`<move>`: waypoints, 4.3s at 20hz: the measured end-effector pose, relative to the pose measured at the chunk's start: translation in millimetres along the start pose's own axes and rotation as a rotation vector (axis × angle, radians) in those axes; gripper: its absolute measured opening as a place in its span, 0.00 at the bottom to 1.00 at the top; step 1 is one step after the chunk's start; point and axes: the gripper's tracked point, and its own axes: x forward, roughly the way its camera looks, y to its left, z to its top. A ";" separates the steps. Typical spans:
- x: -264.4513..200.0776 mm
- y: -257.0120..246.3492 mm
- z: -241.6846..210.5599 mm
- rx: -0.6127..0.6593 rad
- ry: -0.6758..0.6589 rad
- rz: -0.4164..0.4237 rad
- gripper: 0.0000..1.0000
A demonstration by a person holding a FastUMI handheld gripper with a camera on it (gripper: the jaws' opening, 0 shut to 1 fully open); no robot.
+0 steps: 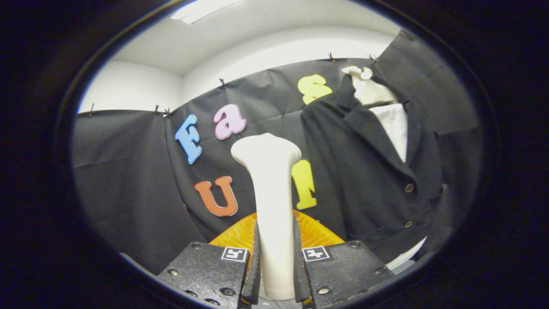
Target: Iron the clothes twice with a garment steamer, once on the left side and once on the right side.
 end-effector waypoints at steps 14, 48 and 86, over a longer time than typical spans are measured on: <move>-25.6 -112.9 71.1 -0.090 -0.131 -0.209 0.34; 7.8 -174.4 -32.8 -0.276 0.066 -0.438 0.34; -36.2 -233.6 -205.5 -0.228 0.396 -0.489 0.34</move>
